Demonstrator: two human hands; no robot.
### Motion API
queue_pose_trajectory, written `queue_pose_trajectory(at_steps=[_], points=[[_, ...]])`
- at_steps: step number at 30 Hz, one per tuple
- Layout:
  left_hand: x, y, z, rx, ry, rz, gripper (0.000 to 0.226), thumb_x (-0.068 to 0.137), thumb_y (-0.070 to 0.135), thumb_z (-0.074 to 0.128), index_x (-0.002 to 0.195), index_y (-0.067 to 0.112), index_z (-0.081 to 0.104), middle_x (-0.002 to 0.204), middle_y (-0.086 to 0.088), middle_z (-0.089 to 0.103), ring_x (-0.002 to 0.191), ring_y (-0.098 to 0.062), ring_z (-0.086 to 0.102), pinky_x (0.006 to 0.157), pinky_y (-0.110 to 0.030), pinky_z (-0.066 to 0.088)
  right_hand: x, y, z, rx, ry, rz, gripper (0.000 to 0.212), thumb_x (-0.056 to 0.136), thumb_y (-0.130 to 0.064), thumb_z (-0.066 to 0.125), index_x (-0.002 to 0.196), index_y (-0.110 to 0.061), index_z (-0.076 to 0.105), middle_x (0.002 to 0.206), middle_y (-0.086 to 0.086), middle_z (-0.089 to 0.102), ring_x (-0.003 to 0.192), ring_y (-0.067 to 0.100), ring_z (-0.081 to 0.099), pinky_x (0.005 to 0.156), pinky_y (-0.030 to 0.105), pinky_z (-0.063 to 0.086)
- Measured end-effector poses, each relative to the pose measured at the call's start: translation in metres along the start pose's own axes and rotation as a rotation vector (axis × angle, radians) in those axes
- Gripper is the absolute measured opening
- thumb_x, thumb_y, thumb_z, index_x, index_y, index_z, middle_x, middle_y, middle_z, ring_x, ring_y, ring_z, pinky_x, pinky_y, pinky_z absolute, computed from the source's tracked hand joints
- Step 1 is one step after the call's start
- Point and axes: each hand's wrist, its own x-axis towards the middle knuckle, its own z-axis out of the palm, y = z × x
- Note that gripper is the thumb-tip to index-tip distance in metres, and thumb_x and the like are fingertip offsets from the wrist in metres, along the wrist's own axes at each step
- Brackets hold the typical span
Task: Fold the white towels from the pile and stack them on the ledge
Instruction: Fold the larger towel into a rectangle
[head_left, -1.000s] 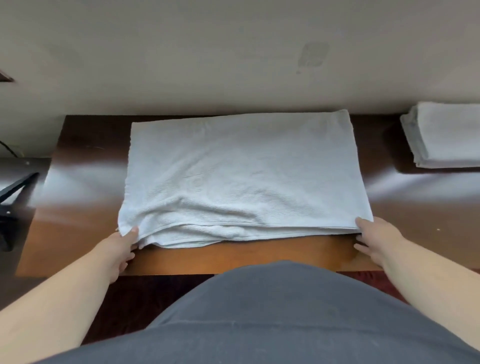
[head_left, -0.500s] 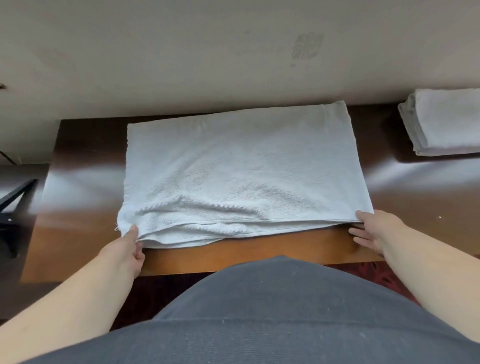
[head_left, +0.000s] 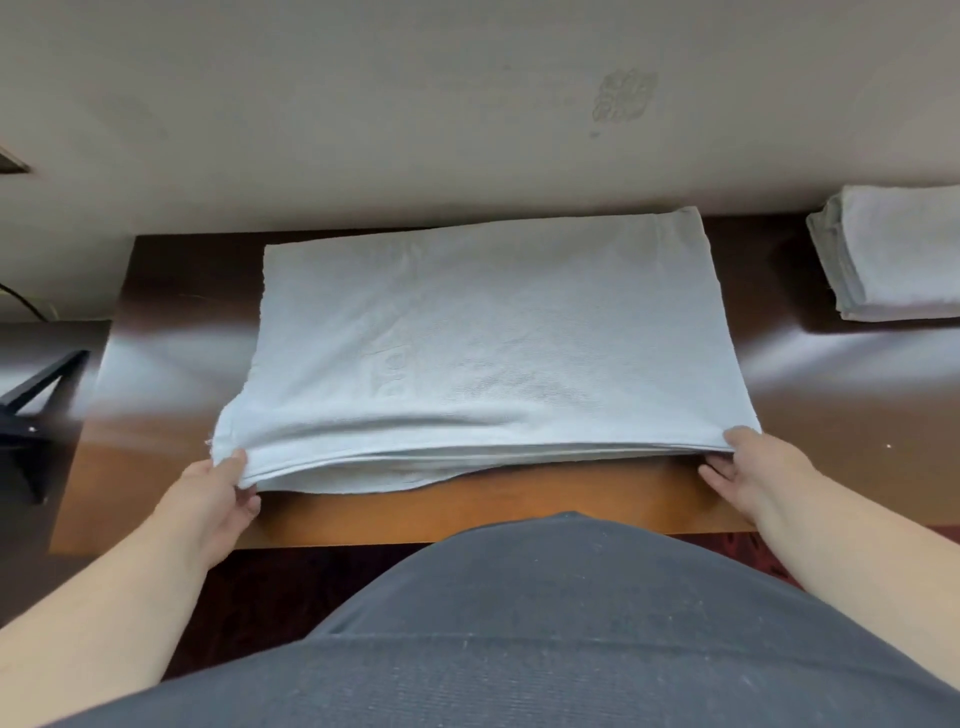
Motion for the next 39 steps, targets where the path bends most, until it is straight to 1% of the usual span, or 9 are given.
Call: queue_pose_trajectory(at_steps=[7,11,15,19,25,32,34,36,39], points=[[0.0,-0.007,0.005,0.271,0.102,0.0,0.036,0.095,0.024,0.052,0.13,0.017,0.047,0.126,-0.006,0.05,0.114,-0.025,0.053,0.091,-0.037,0.048,0.019,-0.008,-0.02,-0.503,0.013,-0.1,0.035,0.097,-0.026,0.062,0.13,-0.02,0.055,0.12,0.006,0.055,0.102,0.025,0.055,0.081,0.04,0.052],[0.001,-0.001,0.009,0.22,0.118,-0.039,0.045,0.094,0.023,0.051,0.137,0.013,0.046,0.128,-0.007,0.054,0.105,-0.025,0.057,0.09,-0.039,0.047,0.022,-0.009,-0.02,-0.613,0.07,-0.207,0.02,0.093,-0.022,0.063,0.112,-0.015,0.058,0.093,0.004,0.057,0.075,0.019,0.054,0.085,0.047,0.058],[0.001,0.01,0.014,0.461,0.133,-0.096,0.067,0.09,0.062,0.053,0.141,0.021,0.044,0.13,-0.001,0.054,0.111,-0.029,0.057,0.091,-0.046,0.049,0.019,-0.014,-0.018,-0.662,0.009,-0.211,0.022,0.094,-0.034,0.064,0.11,-0.021,0.058,0.104,0.004,0.058,0.089,0.022,0.058,0.082,0.044,0.057],[-0.005,0.014,0.008,0.861,0.309,0.206,0.046,0.099,0.044,0.047,0.126,0.008,0.059,0.116,-0.02,0.062,0.1,-0.04,0.058,0.081,-0.036,0.042,0.017,-0.019,-0.026,-0.986,0.122,-0.408,0.03,0.092,-0.053,0.056,0.1,-0.024,0.06,0.093,0.006,0.061,0.084,0.032,0.058,0.075,0.04,0.05],[-0.024,0.011,-0.011,0.919,0.412,0.529,0.04,0.101,0.035,0.038,0.082,0.009,0.061,0.075,-0.007,0.058,0.065,-0.027,0.051,0.058,-0.034,0.037,0.052,-0.004,-0.046,-1.028,0.107,-0.404,0.05,0.072,-0.066,0.045,0.088,-0.02,0.057,0.054,0.001,0.069,0.06,0.032,0.069,0.067,0.057,0.06],[-0.035,-0.003,-0.006,0.679,0.405,0.413,0.022,0.102,0.024,0.039,0.096,0.004,0.046,0.086,-0.012,0.052,0.077,-0.031,0.047,0.068,-0.037,0.035,0.028,-0.011,-0.04,-1.011,0.193,-0.504,0.047,0.078,-0.058,0.035,0.109,-0.03,0.058,0.085,0.006,0.069,0.072,0.036,0.064,0.074,0.052,0.058],[-0.043,-0.007,-0.002,0.761,0.237,0.197,0.018,0.097,0.015,0.042,0.106,0.005,0.054,0.099,-0.011,0.052,0.082,-0.027,0.046,0.069,-0.035,0.035,0.006,-0.012,-0.029,-1.051,0.171,-0.489,0.045,0.083,-0.048,0.037,0.111,-0.022,0.059,0.091,0.012,0.067,0.08,0.039,0.063,0.081,0.052,0.055],[-0.031,-0.017,-0.007,1.317,0.28,0.295,0.032,0.089,0.009,0.045,0.118,0.013,0.058,0.109,-0.008,0.048,0.086,-0.024,0.041,0.069,-0.032,0.032,-0.009,-0.013,-0.019,-1.099,0.13,-0.449,0.036,0.09,-0.033,0.044,0.115,-0.013,0.06,0.096,0.019,0.068,0.086,0.041,0.063,0.084,0.05,0.053],[-0.018,-0.009,0.007,0.817,0.356,0.275,0.044,0.087,0.012,0.059,0.129,0.019,0.051,0.117,-0.011,0.054,0.101,-0.032,0.052,0.079,-0.04,0.046,-0.019,-0.02,0.0,-1.082,0.246,-0.395,0.057,0.084,-0.014,0.062,0.137,-0.013,0.043,0.131,0.026,0.051,0.113,0.046,0.052,0.092,0.051,0.047]])
